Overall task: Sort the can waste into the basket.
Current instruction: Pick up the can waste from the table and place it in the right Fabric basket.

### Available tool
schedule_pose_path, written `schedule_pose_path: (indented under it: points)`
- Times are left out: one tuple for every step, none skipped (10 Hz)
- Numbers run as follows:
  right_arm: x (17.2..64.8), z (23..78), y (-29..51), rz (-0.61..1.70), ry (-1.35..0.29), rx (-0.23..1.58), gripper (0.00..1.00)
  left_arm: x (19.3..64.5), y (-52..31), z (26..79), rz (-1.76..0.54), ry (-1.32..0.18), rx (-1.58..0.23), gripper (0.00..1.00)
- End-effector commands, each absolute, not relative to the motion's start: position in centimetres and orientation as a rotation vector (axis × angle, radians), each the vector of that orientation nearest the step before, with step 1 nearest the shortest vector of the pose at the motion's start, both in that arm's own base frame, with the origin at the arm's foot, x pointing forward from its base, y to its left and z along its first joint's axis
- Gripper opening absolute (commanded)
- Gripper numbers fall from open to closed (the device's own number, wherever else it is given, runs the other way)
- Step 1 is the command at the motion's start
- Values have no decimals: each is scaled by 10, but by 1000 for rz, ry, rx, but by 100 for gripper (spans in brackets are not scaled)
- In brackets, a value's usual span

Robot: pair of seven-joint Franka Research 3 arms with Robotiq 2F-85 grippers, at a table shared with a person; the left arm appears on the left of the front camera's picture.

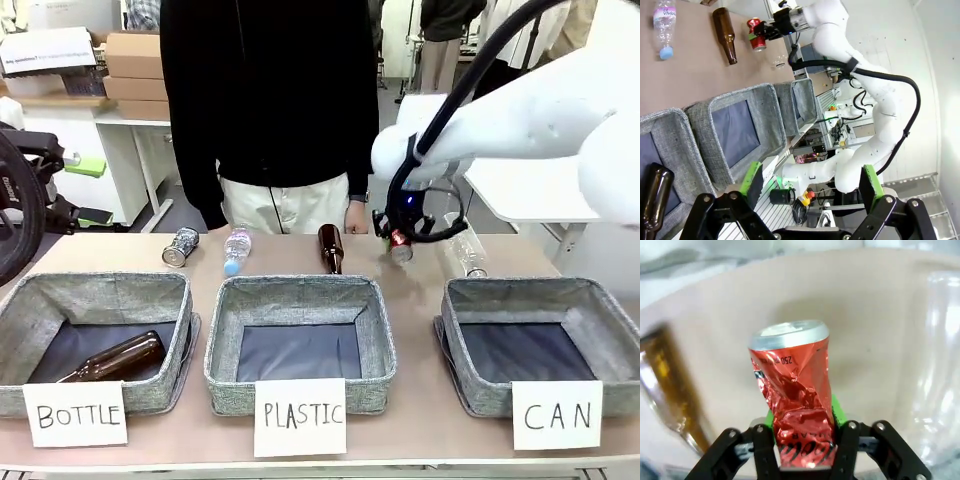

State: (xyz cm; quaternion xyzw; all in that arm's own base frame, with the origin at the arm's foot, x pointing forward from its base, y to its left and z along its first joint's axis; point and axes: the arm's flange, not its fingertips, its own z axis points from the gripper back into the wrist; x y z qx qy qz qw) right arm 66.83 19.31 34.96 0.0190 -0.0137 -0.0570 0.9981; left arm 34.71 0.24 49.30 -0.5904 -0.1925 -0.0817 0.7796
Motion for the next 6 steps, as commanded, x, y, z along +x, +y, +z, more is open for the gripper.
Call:
schedule_pose_path:
  points:
    - [559, 448, 138, 84, 75, 183, 0, 348, 1, 493, -197, -438, -1296, 100]
    - [509, 472, 115, 194, 121, 223, 0, 348, 1, 493, -197, -438, -1296, 100]
    - [470, 478, 94, 271, 148, 208, 0, 348, 1, 493, -197, -438, -1296, 100]
    - [443, 474, 73, 328, 192, 209, 0, 348, 1, 493, -197, -438, -1296, 100]
    - [423, 460, 54, 380, 212, 279, 0, 348, 1, 493, -197, -438, -1296, 100]
    - [410, 446, 41, 354, 198, 341, 0, 348, 1, 493, -197, -438, -1296, 100]
